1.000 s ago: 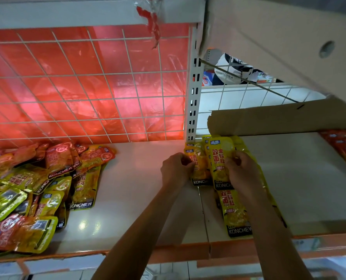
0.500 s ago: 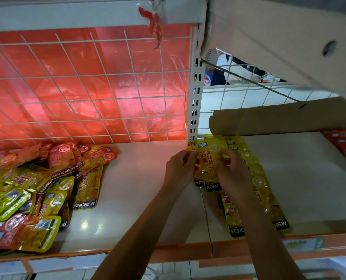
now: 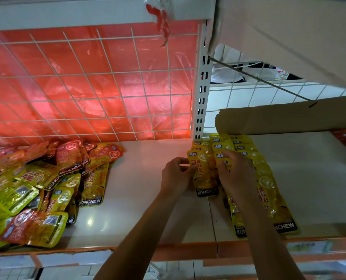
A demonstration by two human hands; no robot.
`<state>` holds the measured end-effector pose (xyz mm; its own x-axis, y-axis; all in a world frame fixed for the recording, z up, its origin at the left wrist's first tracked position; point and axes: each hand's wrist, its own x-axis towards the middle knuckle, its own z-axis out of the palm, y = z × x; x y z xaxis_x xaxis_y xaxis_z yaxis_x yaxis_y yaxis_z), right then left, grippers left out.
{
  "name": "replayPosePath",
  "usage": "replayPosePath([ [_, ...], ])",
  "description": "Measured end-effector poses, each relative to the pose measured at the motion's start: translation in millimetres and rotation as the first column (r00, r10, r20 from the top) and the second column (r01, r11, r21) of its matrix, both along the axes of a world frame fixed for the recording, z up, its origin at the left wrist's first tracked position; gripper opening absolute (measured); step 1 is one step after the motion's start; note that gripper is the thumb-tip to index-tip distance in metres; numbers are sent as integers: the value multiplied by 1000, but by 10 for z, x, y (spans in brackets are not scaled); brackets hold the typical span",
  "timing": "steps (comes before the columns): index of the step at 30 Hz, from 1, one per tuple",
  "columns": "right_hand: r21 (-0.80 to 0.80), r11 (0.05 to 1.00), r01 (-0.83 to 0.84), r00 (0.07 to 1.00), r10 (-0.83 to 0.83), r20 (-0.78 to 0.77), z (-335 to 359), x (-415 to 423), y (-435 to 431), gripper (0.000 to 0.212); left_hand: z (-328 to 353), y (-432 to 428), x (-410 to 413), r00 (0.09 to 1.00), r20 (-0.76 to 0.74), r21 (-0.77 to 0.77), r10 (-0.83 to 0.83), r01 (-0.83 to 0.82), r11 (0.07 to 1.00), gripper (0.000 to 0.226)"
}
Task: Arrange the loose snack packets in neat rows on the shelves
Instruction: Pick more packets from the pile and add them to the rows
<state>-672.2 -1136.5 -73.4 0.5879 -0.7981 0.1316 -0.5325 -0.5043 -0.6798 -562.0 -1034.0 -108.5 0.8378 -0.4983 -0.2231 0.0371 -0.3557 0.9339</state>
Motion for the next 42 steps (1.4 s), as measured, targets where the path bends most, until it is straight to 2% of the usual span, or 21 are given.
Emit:
replayPosePath([
  [3,1,1000,-2,1000,2,-16,-17,-10,-13,36,12,-36,-28,996,83,64,-40,34,997,17],
  [7,5,1000,-3,1000,3,-16,-21,-18,-27,35,28,-72,-64,970,225,196,-88,43,980,35],
  [11,-21,1000,0,1000,-1,-30,-21,-28,-39,34,37,-100,-89,960,256,252,-116,49,966,45],
  [18,-14,1000,-15,1000,15,-28,-38,14,-17,34,39,-122,-59,947,267,326,-179,86,941,41],
  [23,-61,998,-24,999,22,-43,-10,71,34,32,55,-101,-54,923,332,385,-196,57,921,43],
  [28,-96,988,-117,992,113,-49,-10,251,243,37,119,74,40,845,492,434,-209,-30,901,40],
  [33,-106,963,-248,968,242,-69,-51,536,572,37,169,406,192,760,631,458,-158,-200,866,39],
  [37,-99,923,-372,926,363,-101,-84,812,927,41,190,817,369,718,686,463,-116,-307,832,38],
  [42,-75,856,-511,855,498,-143,-106,1149,1402,47,264,1389,624,717,694,503,-72,-411,760,38],
])
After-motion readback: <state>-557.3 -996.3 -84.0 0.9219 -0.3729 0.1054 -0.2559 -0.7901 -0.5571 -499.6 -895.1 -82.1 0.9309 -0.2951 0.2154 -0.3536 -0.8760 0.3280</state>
